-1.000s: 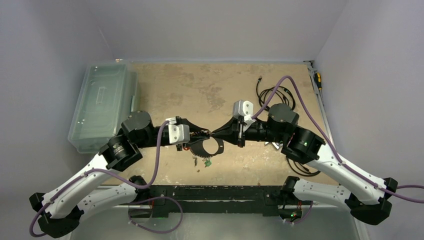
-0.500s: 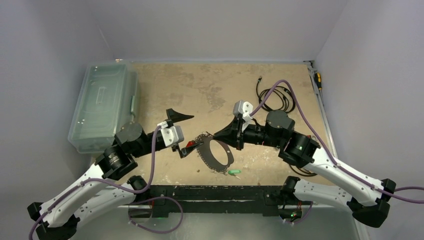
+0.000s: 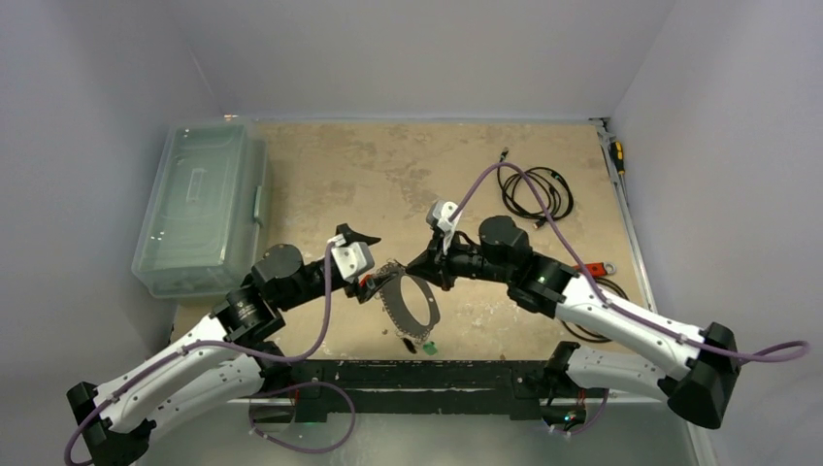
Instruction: Put the keys on the keyring
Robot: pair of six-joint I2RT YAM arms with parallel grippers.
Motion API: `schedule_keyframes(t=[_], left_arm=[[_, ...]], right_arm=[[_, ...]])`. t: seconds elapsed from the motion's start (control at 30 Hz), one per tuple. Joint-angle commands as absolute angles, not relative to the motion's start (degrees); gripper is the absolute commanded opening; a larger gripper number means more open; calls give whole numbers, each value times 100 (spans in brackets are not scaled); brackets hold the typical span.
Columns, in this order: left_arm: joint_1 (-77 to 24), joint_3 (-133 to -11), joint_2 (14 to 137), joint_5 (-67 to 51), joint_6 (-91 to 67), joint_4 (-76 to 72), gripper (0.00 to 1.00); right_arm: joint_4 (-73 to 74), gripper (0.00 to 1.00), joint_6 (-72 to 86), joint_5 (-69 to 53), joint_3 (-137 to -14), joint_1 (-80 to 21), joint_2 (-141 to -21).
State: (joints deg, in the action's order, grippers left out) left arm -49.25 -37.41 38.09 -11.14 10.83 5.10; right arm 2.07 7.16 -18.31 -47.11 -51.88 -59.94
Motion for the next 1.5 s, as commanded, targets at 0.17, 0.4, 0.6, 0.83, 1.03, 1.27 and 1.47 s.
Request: schedule_keyframes(t=[0.17, 0.4, 0.6, 0.83, 1.03, 1.27, 1.47], left_arm=[[-4909, -3572, 4082, 732, 737, 223, 68], [-4894, -3557, 4221, 1186, 725, 227, 74], [-4812, -3518, 4276, 1586, 683, 155, 81], [-4631, -3568, 4407, 1547, 548, 114, 81], [-4604, -3575, 4430, 1547, 502, 106, 81], [-4588, -3576, 4380, 1559, 501, 160, 80], [-4587, -3569, 4297, 1577, 492, 177, 80]], right_arm=[[-1861, 0, 2010, -1830, -3617, -4305, -7253], [-1159, 30, 2476, -897, -3555, -4216, -7694], [-28, 58, 2839, 270, -3639, -4185, -7104], [-301, 57, 2518, 12, -3689, -4192, -6770], [-218, 56, 2997, -156, -4332, -4196, -7744], [53, 56, 3855, -18, -4940, -4250, -8842], [1000, 54, 4115, 363, -5788, -4659, -9681]])
